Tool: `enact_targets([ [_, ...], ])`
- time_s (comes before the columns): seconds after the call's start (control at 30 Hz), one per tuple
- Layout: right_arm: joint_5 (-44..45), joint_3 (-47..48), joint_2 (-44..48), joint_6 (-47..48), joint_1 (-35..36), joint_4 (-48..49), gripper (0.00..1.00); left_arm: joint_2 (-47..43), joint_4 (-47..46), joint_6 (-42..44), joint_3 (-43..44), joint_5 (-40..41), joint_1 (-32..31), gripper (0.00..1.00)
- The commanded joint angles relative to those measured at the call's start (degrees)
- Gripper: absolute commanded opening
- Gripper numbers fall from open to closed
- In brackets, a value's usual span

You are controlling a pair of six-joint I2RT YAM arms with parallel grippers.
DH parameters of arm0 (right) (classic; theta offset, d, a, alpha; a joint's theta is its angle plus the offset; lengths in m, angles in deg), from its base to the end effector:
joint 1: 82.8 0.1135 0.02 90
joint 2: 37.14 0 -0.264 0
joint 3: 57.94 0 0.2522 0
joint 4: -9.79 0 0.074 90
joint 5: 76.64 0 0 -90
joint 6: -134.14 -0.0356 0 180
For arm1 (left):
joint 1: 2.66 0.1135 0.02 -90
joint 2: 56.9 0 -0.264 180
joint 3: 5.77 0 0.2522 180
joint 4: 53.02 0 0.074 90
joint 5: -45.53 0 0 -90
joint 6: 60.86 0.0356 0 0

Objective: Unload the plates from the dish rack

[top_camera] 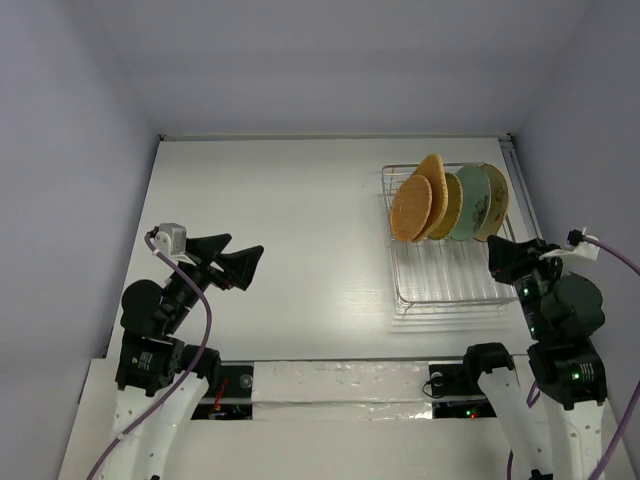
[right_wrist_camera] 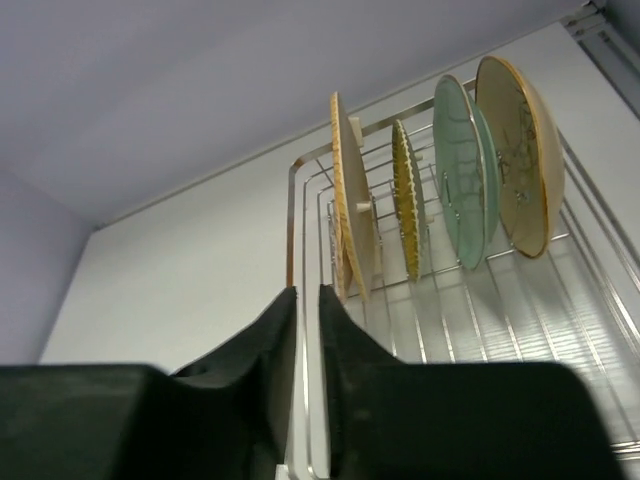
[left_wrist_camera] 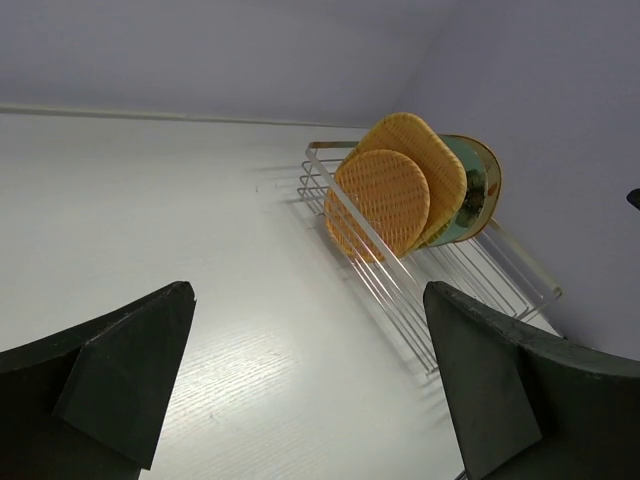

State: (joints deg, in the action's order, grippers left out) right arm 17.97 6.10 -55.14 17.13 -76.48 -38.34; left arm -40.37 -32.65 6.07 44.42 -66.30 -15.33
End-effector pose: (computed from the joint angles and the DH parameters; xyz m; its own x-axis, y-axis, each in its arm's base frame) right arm 0.0534 0.0030 0.3726 -0.0459 0.4504 -0.8917 -0.0102 0.8923 0.4512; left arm 0.0761 -0.0307 0.3530 -0.0118 -0.3702 -0.9289 0.6001 0.7405 -0.3027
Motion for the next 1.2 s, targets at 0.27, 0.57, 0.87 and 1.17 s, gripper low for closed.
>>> enact_targets([
  [0.27, 0.93, 0.69, -5.46, -0.77, -0.18, 2.29, 0.00, 1.22, -1.87, -1.01, -0.21, 0.47, -0.69, 0.97],
  [0.57, -1.70, -2.99, -15.21, -3.23, -0.18, 13.27, 0.00, 0.78, -0.11, -1.27, 0.23, 4.07, -1.22, 0.03],
  [0.87, 2.26, -3.00, -28.30, -3.23, -0.18, 21.09, 0.32, -0.19, 0.33, -1.63, 0.14, 5.83, -1.75, 0.12],
  [1.17, 0.49, 2.44, -37.52, 1.51, 0.35, 21.98, 0.59, -0.36, -0.02, -1.80, -0.13, 5.48, -2.28, 0.33],
])
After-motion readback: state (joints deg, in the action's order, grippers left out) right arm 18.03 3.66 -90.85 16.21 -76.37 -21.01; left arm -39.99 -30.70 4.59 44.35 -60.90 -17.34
